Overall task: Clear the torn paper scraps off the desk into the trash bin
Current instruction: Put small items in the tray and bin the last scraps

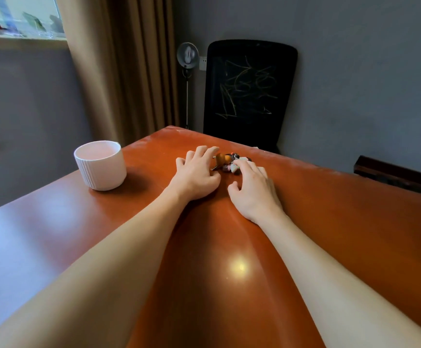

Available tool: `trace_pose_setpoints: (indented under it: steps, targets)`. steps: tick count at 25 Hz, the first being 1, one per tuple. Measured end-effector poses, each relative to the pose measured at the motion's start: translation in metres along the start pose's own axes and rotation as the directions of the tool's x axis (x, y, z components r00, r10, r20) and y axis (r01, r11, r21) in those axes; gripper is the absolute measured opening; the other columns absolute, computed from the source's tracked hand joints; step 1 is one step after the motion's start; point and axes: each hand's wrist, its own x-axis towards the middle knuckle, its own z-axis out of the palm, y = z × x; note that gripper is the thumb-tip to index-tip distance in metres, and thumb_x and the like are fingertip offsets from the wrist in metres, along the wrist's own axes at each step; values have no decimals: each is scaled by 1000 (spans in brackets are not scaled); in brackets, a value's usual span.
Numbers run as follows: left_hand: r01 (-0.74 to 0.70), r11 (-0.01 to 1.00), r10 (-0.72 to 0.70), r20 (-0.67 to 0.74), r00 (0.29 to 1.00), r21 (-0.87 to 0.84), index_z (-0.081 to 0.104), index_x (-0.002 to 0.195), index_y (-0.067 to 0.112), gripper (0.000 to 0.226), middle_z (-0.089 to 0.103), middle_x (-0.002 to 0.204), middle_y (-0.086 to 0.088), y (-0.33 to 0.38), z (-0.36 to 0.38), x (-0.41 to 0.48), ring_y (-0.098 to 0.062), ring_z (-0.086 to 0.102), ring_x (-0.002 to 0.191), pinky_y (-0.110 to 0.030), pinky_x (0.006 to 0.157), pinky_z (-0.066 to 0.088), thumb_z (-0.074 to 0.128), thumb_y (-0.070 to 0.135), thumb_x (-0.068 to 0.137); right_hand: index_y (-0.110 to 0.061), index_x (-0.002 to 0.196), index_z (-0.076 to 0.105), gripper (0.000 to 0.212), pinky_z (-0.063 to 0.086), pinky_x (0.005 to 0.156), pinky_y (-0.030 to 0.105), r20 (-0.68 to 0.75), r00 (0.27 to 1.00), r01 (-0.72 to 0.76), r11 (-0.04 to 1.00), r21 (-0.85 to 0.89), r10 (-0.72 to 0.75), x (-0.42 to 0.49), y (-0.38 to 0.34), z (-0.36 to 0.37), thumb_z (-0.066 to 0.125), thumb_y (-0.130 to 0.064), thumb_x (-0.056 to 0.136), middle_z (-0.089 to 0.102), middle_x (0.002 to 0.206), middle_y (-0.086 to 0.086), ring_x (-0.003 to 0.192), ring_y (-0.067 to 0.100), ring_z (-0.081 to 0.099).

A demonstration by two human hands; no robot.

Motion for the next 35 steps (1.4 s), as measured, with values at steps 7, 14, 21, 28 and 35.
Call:
trace_pose_setpoints:
  steps: [7,14,21,28,35]
  targets:
    - [-108,994,108,-20,994,4,33,143,29,48,54,135,-2,1,3,3,-23,43,128,-43,109,24,46,26,98,-29,140,45,44,34,106,37,30,1000,-3,999,40,2,-1,1,-2,47,-23,97,51,141,-9,129,16,43]
    - [-85,996,85,-39,996,-4,42,124,27,28,63,102,0,11,-6,-18,-19,55,91,-38,98,40,51,31,98,-26,138,47,45,42,103,34,24,1000,8,991,131,-12,-9,-1,-5,53,-18,94,46,140,-5,126,17,45]
    - [-97,982,96,-13,995,-165,41,107,30,29,58,80,2,17,-19,-68,-20,55,71,-34,60,44,56,19,85,-29,152,30,61,32,116,38,110,993,23,996,88,-33,-37,-7,-22,48,-21,94,28,157,-7,145,14,22]
    - [-68,984,69,5,998,-165,44,110,23,27,58,92,0,33,-35,-130,-21,50,87,-33,69,39,52,22,85,-32,137,45,45,33,105,36,98,991,83,995,63,-89,-85,-17,-44,47,-19,94,50,135,-15,120,15,37]
    - [-68,985,84,96,992,-158,53,110,29,30,57,101,5,62,-50,-194,-18,52,98,-39,98,35,54,48,86,-35,133,48,39,40,97,32,235,968,61,992,114,-87,-153,-29,-85,51,-21,97,47,131,-12,114,17,38]
